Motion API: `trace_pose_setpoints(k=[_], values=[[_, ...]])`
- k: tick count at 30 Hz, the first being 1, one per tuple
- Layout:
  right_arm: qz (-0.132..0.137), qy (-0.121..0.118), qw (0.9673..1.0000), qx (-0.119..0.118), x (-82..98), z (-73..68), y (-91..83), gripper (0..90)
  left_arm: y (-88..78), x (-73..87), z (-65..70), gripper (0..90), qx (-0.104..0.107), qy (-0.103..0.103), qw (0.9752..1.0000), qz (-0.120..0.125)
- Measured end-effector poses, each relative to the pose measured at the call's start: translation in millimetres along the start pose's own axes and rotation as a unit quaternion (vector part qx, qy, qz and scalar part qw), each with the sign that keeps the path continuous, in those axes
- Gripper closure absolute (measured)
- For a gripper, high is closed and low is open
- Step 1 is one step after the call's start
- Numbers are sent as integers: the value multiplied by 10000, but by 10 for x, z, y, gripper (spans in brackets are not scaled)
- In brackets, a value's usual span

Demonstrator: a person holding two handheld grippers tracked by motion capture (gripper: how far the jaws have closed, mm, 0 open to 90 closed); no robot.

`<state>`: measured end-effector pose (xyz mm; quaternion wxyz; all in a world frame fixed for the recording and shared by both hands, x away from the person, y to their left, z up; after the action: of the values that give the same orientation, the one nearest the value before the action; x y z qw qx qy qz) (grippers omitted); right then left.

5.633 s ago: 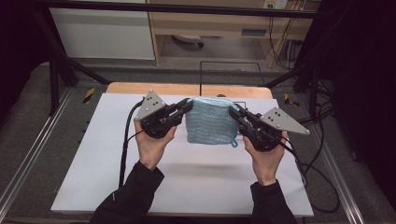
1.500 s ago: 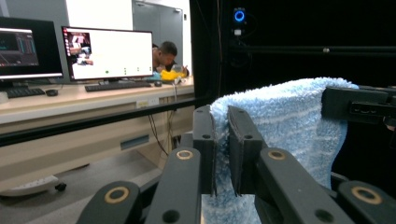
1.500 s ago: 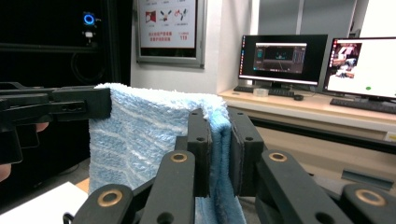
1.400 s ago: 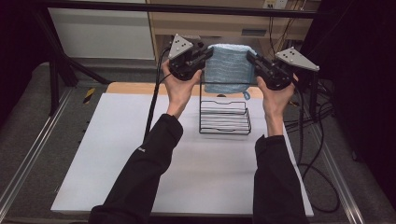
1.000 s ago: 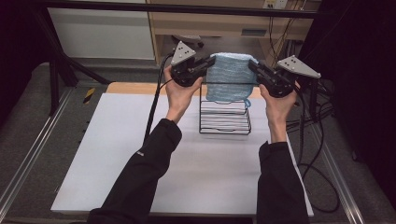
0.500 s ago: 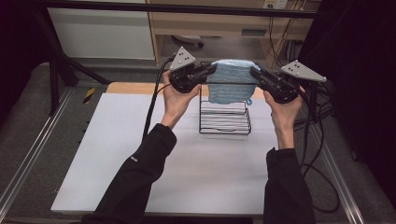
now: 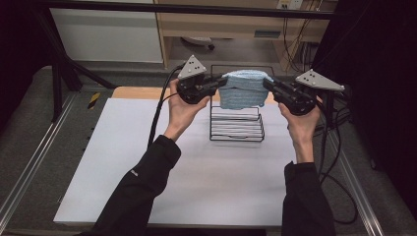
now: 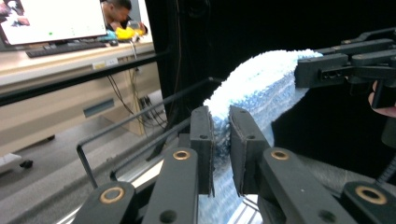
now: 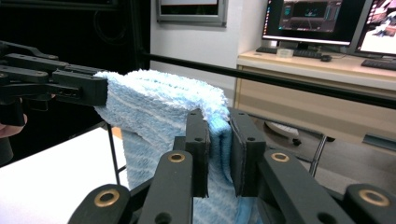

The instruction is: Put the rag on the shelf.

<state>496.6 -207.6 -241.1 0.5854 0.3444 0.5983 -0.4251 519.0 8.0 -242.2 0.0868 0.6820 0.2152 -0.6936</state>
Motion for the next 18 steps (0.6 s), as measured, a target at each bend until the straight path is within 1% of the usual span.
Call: trace_pose_setpoints(k=[3,11,14,18], values=[[-85,33,9999,-75,38,-3,-16,792,-12,27,26,799,87,-74,9999,-118],[-265,-2,9994,-234,119,-10,-50,793,-29,74,76,786,147,-78,9995,-285],[-292,-39,9991,-292,134,-9,-58,793,-53,59,81,775,172,-99,9993,-303],[-314,-85,9989,-332,156,-8,-60,794,-141,-17,52,730,154,-264,9992,-254]])
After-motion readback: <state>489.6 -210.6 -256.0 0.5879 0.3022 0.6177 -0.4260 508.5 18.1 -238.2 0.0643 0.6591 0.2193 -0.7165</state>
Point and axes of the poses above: each handheld gripper's, and its own axes: y roughly forward along the jaws, x roughly out of its underside, z roughly to its right, the point moved 6 cm from there along y, roughly forward along the jaws, and after that the axes turned 11 degrees about x, right-handed, at the moved point
